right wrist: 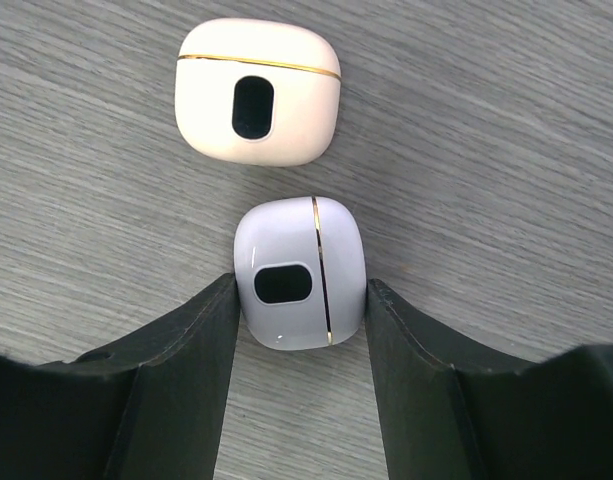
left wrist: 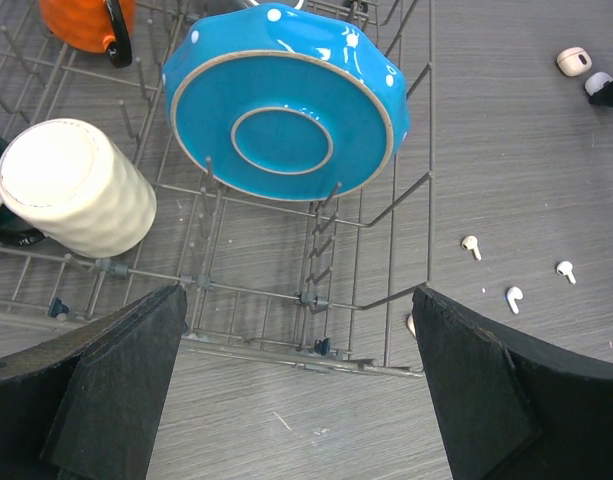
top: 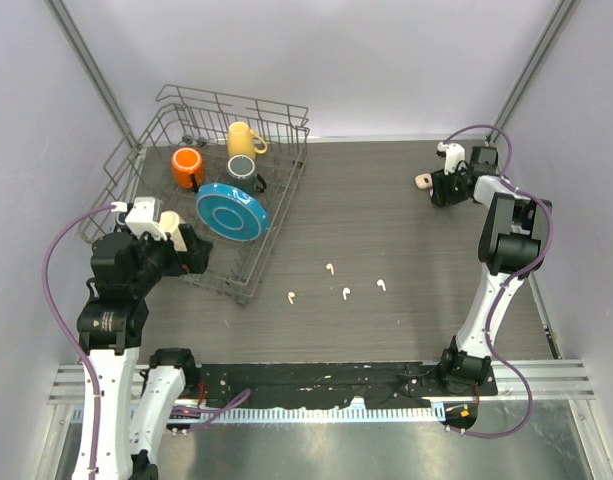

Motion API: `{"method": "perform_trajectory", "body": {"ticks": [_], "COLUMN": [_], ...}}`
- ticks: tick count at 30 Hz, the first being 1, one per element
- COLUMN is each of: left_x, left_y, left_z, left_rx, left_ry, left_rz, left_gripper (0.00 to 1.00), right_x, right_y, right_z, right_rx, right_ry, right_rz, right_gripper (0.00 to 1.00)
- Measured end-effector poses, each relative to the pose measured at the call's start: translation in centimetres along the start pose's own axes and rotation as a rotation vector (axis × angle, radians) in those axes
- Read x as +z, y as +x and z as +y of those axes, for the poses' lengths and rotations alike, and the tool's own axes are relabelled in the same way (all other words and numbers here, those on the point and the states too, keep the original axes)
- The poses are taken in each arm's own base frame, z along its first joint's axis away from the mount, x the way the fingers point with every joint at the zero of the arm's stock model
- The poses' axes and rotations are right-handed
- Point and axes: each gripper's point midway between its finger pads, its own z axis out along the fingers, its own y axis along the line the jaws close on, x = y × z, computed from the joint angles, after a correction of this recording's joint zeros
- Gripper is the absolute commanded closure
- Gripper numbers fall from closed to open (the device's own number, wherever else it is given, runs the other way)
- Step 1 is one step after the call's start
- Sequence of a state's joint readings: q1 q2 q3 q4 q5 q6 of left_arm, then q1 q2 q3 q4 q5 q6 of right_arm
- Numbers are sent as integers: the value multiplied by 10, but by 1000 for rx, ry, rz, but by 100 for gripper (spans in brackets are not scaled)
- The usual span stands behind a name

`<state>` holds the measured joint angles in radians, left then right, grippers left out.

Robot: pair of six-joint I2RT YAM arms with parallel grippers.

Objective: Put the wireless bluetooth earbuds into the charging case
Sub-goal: Pick up the charging case at the center of the board.

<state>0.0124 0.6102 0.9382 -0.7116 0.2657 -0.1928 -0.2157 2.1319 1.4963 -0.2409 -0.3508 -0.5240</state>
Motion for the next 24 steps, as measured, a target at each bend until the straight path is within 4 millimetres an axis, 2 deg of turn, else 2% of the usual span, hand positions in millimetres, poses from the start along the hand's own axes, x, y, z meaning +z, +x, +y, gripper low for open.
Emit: {"method": "perform_trajectory", "body": {"ticks": [4,6,7,9,11,12,14,16,20,24], "left_x": [-1,-2,-2,-2,-2,-2,-2,-3,-5,-13], "left_y": [0,-1,-1,-1,-1,-1,-1,-3,-9,-24], "left_z": [-1,-2,-2,-3,-4,-4,-4,-4,-7,-15], "left_rx": [1,2,2,3,2,-1,-4,-12,-37,-70], "left_ry": [7,9,9,13,18,19,20,17,21,36], "left_rz": [-3,-8,-8,-9,-9,-9,-10,-13,-29,-65], "left_gripper": [0,0,0,0,0,0,0,0,0,0], "right_x": [1,1,1,2,2,2,2,2,-5,-33], "right_y": [-1,-2,-2,-3,-3,-3,-3,-4,-9,-29], "right_z": [2,3,3,4,4,4,5,6,15,40], "right_rx": [-4,-7,-8,-11,-12,-11,-9,-8,0,-12], "right_ry": [-4,-5,-5,-6,-5,-5,-6,-6,-12,-27], "right_rz": [-3,-3,-2,-2,-2,-2,-1,-2,-8,-49], "right_gripper": [45,54,55,69,72,80,86,99,99,99]}}
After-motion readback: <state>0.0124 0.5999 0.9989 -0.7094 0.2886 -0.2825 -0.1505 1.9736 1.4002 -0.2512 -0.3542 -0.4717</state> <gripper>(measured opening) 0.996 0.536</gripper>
